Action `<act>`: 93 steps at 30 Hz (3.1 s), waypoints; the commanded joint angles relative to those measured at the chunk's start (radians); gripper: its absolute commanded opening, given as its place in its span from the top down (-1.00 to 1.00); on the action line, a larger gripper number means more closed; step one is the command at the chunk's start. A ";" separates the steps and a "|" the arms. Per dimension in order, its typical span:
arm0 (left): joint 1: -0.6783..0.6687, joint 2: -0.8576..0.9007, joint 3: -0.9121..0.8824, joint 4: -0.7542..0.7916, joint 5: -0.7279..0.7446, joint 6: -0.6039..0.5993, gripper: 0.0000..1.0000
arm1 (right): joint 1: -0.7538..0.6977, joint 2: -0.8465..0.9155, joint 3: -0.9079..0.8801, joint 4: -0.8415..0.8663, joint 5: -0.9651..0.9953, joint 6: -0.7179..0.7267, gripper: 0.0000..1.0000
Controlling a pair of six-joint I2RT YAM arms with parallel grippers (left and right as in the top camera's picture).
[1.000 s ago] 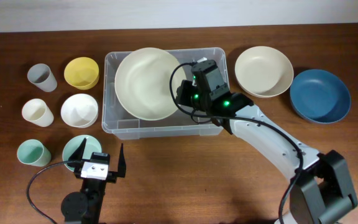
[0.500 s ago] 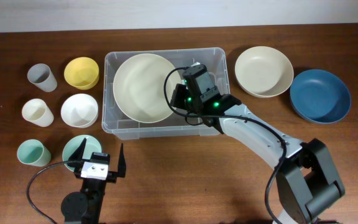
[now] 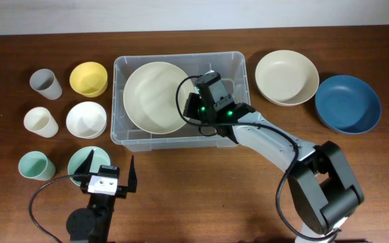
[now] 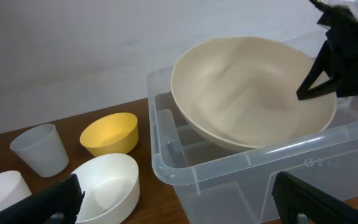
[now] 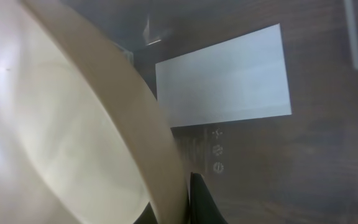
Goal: Pack container
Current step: 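Carry the cream bowl left over the clear bin, then lower the cream bowl into the bin and open the right gripper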
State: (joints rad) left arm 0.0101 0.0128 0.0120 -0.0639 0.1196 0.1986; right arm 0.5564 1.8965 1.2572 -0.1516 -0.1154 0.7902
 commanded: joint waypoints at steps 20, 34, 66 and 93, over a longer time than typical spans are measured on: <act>0.006 -0.006 -0.003 -0.005 -0.001 0.009 -0.99 | 0.007 0.044 0.027 0.021 -0.069 0.025 0.81; 0.006 -0.006 -0.003 -0.005 -0.001 0.009 -0.99 | 0.007 0.057 0.027 0.013 -0.143 0.068 0.18; 0.006 -0.006 -0.003 -0.005 -0.001 0.009 -0.99 | -0.223 0.057 0.045 -0.095 -0.164 -0.035 0.83; 0.006 -0.006 -0.003 -0.005 -0.001 0.009 -0.99 | -0.111 0.057 0.045 -0.136 0.027 -0.027 0.92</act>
State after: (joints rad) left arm 0.0101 0.0128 0.0120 -0.0639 0.1196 0.1986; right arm 0.4423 1.9488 1.2858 -0.2844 -0.1329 0.7597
